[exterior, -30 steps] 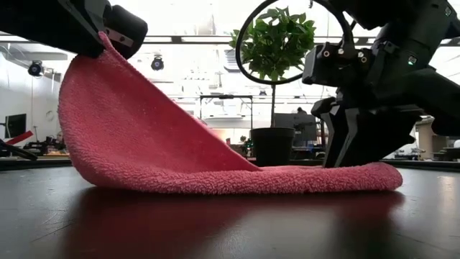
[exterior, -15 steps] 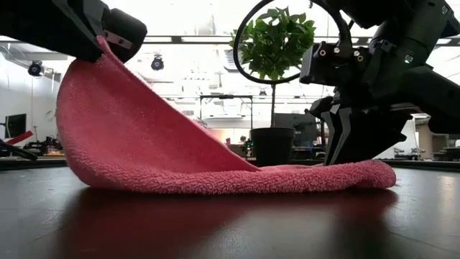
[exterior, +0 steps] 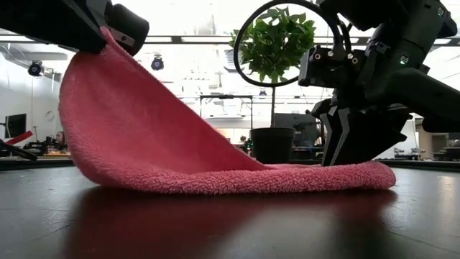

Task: Fold microfiber towels
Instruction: Fold the pink towel

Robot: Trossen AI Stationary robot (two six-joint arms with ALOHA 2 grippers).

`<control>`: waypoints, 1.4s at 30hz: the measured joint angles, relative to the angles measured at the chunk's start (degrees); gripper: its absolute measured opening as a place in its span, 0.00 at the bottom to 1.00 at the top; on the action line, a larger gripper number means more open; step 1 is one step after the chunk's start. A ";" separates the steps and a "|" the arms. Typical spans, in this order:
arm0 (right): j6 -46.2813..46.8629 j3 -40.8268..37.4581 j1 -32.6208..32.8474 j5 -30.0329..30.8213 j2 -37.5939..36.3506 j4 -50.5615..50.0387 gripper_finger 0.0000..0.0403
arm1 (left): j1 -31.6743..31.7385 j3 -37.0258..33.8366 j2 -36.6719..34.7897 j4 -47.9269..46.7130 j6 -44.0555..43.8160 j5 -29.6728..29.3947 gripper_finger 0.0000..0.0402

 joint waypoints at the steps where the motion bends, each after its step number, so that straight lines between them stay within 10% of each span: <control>1: 0.00 0.00 -0.02 0.00 0.00 -0.02 0.23 | 0.02 -0.02 0.14 0.20 -0.02 0.00 0.00; 17: -0.24 0.00 0.00 -0.15 -0.66 -0.24 0.03 | 0.02 -0.02 0.94 0.52 -0.04 0.11 0.00; 42: 14.92 0.00 6.33 -7.41 -15.72 -3.96 0.02 | -0.02 0.31 -0.36 -0.29 -1.60 0.52 0.00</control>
